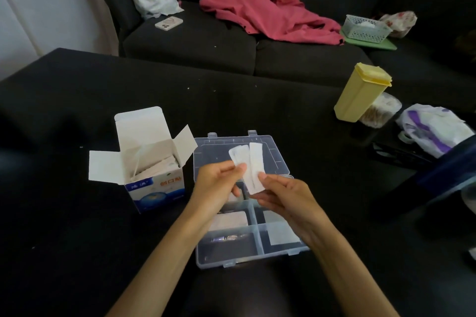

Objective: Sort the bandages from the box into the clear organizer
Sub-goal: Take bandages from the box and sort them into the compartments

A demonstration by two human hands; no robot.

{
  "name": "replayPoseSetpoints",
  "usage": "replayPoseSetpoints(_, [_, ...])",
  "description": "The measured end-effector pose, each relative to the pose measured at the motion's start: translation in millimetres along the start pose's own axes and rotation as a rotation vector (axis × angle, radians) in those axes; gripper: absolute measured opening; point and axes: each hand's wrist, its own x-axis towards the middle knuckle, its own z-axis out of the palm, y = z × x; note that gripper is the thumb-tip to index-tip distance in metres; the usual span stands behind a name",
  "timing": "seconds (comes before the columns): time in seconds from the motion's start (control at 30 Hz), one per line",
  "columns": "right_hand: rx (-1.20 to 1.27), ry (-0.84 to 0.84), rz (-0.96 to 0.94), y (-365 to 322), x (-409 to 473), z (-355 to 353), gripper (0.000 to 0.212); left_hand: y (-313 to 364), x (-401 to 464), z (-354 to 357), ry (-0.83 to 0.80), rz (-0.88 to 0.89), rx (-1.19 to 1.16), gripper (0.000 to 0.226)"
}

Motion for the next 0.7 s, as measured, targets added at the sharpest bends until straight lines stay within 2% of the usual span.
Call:
replayPoseSetpoints(0.07, [-0.031, 0.009, -0.022, 2.6, -0.5, 2.3, 0.015, -0.9, -1.3, 1.8, 0.074, 0.067, -0.007, 0.008])
replayPoseSetpoints(0.2, [-0.036, 0.037, -0.096, 2.9, -1.9, 4.5, 0.011, 0.9, -2.6, 3.5, 0.171, 0.064, -0.043, 0.023])
replayPoseSetpoints(0.33, [0.001, 0.020, -0.095, 2.6, -1.2, 2.7, 0.009, 4.7, -2.4, 0.7, 0.101, 0.079, -0.052, 0.012])
replayPoseSetpoints(0.43, [-0.029, -0.005, -0.088, 2.3, 0.3, -0.1, 0.015, 5.4, 1.7, -2.6, 0.109, 0.071, -0.009, 0.018])
replayPoseSetpoints(0.53, [-0.080, -0.020, -0.080, 1.8, 0.4, -4.4, 0.014, 12.0, 3.0, -8.6, 0.056, -0.030, -0.102, 0.015])
replayPoseSetpoints(0.7, [-0.238, -0.017, -0.177, -13.6, -0.5, -35.7, 0.010, 9.8, 3.7, -12.7, 0.026, 0.077, 0.011, 0.015])
